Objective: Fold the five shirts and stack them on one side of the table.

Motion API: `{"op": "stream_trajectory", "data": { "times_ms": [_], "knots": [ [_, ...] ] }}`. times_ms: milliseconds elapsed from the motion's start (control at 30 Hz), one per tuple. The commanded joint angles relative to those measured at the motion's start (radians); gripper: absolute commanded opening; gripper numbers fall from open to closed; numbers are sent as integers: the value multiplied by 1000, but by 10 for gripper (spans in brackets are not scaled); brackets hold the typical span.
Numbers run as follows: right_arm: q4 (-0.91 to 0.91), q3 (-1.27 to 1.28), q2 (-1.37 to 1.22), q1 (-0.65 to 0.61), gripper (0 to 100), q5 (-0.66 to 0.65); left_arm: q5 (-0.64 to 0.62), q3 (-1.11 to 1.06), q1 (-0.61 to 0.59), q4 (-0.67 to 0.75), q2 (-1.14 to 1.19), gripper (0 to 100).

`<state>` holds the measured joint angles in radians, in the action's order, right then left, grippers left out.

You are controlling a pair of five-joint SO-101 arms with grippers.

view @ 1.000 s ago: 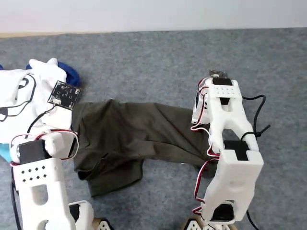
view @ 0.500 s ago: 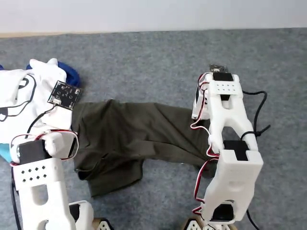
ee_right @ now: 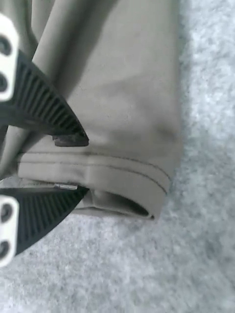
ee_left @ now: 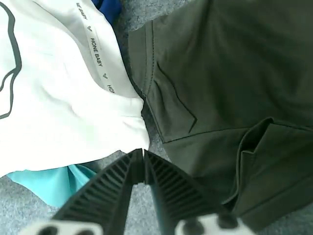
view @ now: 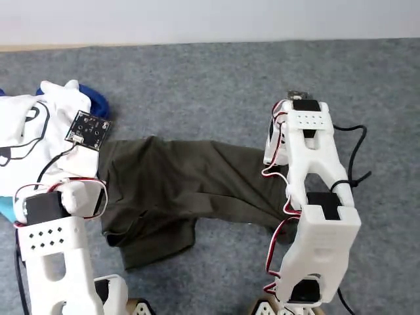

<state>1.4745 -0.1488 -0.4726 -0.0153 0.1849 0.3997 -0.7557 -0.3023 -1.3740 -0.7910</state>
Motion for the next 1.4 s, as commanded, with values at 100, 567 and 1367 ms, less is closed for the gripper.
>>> {"op": "stream_trajectory", "data": {
  "times_ms": [100,567,1367],
  "knots": [
    [77,-58,68,44,132,3,-5,4,2,12,-11,5],
    [47,-60,53,8,132,5,-6,5,3,-11,-17,5],
    [30,-61,-22,13,46,8,-9,12,63,-66,-20,5]
  ]
}}
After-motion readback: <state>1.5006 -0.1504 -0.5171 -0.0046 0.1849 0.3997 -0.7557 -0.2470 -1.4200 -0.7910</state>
